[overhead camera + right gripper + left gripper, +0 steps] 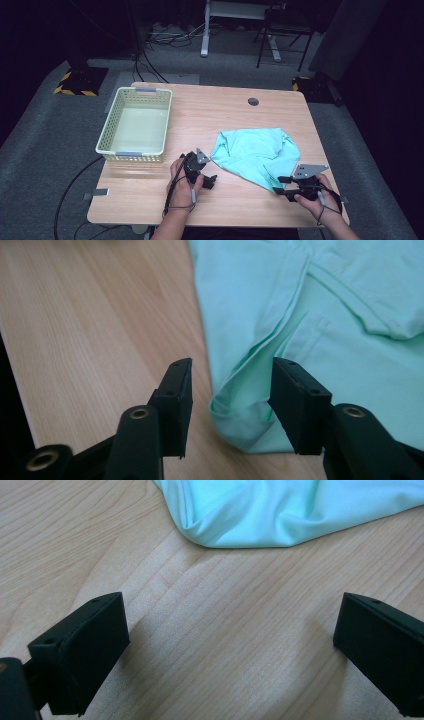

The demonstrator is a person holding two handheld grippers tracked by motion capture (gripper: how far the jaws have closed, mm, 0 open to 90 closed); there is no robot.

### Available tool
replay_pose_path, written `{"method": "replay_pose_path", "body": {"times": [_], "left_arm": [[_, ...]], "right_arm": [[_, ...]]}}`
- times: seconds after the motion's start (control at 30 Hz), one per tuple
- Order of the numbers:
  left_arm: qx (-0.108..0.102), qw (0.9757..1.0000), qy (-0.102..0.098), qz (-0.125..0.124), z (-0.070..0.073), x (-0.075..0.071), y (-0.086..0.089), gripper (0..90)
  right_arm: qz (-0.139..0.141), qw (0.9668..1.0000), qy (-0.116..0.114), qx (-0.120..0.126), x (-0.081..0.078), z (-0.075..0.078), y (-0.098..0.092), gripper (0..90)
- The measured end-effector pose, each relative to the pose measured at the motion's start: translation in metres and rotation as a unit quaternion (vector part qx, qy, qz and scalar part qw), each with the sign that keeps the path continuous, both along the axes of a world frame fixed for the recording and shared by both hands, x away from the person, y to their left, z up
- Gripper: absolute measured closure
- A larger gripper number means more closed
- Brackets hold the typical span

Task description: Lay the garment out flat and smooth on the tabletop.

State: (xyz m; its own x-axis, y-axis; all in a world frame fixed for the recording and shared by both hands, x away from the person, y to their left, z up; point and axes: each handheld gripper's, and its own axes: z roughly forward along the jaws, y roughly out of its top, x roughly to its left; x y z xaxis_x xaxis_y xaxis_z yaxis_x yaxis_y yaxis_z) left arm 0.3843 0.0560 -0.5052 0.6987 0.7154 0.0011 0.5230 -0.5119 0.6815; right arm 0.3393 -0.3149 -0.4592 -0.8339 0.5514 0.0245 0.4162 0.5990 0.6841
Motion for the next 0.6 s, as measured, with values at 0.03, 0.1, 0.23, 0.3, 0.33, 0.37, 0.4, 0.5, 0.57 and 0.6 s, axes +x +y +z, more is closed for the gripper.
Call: {"method": "replay_pose_path", "body": {"times": [0.03, 0.1, 0.23, 0.3, 0.33, 0.37, 0.4, 0.5, 0.57, 0.6], "left_arm": [[0.000, 1.0000, 0.000, 0.000, 0.000, 0.000, 0.000, 1.4], [0.000, 1.0000, 0.000, 0.000, 0.000, 0.000, 0.000, 1.4], [0.000, 1.0000, -0.001, 0.000, 0.000, 0.000, 0.000, 1.4], [0.000, 1.0000, 0.000, 0.000, 0.000, 0.000, 0.000, 1.4], [0.000, 1.0000, -0.001, 0.000, 0.000, 0.000, 0.000, 1.4], [0.000, 1.0000, -0.001, 0.000, 0.000, 0.000, 0.000, 1.4], [0.000, 1.0000, 0.000, 0.000, 0.000, 0.000, 0.000, 1.4], [0.000, 1.0000, 0.000, 0.000, 0.000, 0.000, 0.000, 1.4], [0.000, 1.0000, 0.000, 0.000, 0.000, 0.000, 0.000, 1.4], [0.000, 1.0000, 0.000, 0.000, 0.000, 0.000, 0.000, 1.4]], "right_arm": [[-0.005, 1.0000, -0.003, 0.004, 0.001, 0.001, 0.000, 51.7], [-0.011, 0.9998, -0.009, 0.010, 0.003, 0.004, -0.001, 50.9], [-0.013, 0.9997, -0.011, 0.016, 0.012, 0.006, 0.002, 51.0], [-0.013, 0.9997, -0.013, 0.015, 0.016, 0.007, 0.004, 51.3], [-0.015, 0.9997, -0.016, 0.014, 0.019, 0.007, 0.006, 51.6], [-0.015, 0.9997, -0.019, 0.012, 0.022, 0.007, 0.007, 51.9], [-0.015, 0.9996, -0.021, 0.010, 0.024, 0.007, 0.009, 52.5], [-0.018, 0.9995, -0.024, 0.007, 0.033, 0.008, 0.013, 53.8], [-0.020, 0.9995, -0.024, 0.009, 0.038, 0.009, 0.015, 54.6], [-0.020, 0.9995, -0.024, 0.009, 0.038, 0.009, 0.015, 54.6]]}}
